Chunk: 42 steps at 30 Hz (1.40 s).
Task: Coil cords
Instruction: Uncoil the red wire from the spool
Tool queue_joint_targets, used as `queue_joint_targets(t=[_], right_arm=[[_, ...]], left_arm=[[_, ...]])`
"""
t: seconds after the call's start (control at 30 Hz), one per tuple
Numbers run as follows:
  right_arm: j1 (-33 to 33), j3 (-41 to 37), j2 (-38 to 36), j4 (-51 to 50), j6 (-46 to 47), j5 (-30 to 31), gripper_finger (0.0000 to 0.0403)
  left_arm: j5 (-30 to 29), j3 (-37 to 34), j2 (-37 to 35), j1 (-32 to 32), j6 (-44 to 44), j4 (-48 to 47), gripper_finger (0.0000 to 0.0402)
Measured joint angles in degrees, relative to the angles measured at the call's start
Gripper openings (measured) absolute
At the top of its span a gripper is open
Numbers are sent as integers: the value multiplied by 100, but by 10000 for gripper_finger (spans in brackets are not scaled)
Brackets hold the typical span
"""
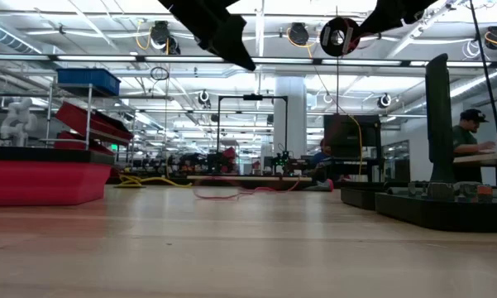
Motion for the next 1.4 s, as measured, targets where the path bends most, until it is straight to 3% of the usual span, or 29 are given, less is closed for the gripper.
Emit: queue_joint_targets(t=[0.17, 0.3, 0.67, 1.1, 1.4], right_arm=[[0, 0, 205, 141, 61, -5, 0], [0, 0, 479, 604, -196, -29, 0], [201, 0, 868, 1764, -952, -291, 0], [225, 0, 862, 1928, -976, -313, 0], [223, 0, 1179, 2443, -988, -487, 0]], left_arm=[[1307, 0, 4, 0, -39, 1223, 177], [1957, 0, 171, -4, -59, 2269, 178], [2115, -4, 977, 115, -453, 3196, 178], [3180, -4, 1001, 320, -1126, 3817, 178], [3302, -4, 1001, 321, -1258, 3854, 178]])
